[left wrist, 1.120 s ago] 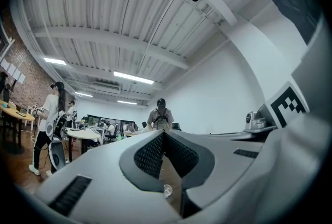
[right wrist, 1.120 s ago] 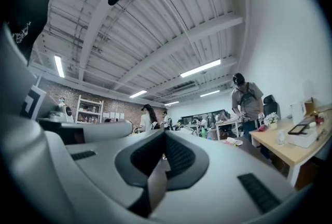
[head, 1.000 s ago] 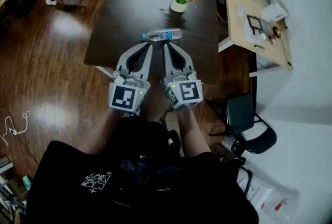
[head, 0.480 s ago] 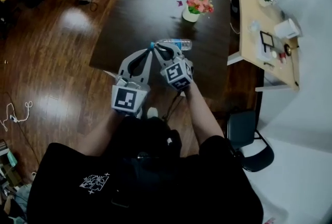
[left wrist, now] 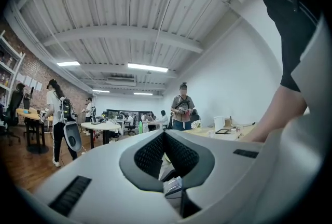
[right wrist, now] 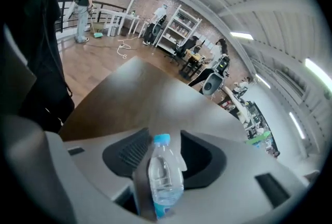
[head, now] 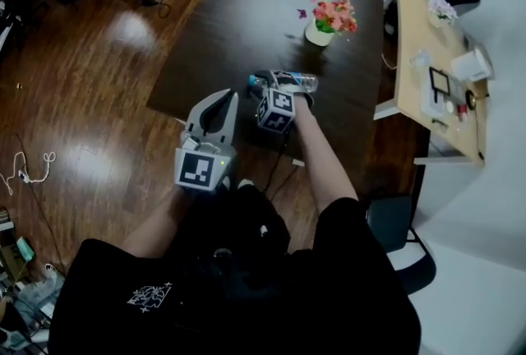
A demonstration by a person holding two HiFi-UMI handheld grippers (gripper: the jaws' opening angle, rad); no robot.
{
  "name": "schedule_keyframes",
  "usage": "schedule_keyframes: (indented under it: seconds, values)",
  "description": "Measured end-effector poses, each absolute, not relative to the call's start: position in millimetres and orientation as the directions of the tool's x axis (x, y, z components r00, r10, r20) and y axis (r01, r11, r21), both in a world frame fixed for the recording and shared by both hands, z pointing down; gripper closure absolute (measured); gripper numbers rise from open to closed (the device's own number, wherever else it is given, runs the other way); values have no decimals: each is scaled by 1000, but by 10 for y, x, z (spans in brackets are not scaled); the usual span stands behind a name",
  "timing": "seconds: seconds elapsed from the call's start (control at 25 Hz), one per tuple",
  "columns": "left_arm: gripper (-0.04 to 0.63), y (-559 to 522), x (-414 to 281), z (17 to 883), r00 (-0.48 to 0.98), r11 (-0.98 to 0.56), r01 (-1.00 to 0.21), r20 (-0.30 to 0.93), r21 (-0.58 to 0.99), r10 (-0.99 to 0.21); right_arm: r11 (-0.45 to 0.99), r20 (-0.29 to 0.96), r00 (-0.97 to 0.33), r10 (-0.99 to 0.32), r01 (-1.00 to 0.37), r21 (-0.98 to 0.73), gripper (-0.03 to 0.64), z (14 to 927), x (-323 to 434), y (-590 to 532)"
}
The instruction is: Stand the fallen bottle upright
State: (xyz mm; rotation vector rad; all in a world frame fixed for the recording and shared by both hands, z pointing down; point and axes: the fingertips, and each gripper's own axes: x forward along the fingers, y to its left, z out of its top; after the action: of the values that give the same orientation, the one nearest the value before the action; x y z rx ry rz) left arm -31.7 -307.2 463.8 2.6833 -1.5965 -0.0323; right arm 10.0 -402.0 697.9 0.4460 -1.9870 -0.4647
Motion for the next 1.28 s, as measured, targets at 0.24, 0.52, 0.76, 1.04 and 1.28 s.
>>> schedule_keyframes:
  seconds: [0.24,0.52,0.76,1.04,1.28]
  values:
    - [596,-3131,-363,4746,481,-481,-876,3,17,-877,893,832,-351,-430,-27,450,391,7145,-56,-4133]
    - [597,-3270,-402,4826,485,-485,-874,0,25,-874,914,874,-291,-389,-5,406,391,7361,-74,-4225]
    - [596,-3326,-417,4910,482,-482,-876,-6,28,-876,906,883,-246,-400,39,421,453,7472,-69,-4252]
    - [597,-3394,-380,4940,492,-491,-871,10,30,-871,860,762,-429,-484,-73,505,456,6935,-228,-4291]
    - [597,-3610,-246,4832,498,-498,-867,-2,13,-867,803,526,-612,-590,-381,457,456,6118,-132,-4449]
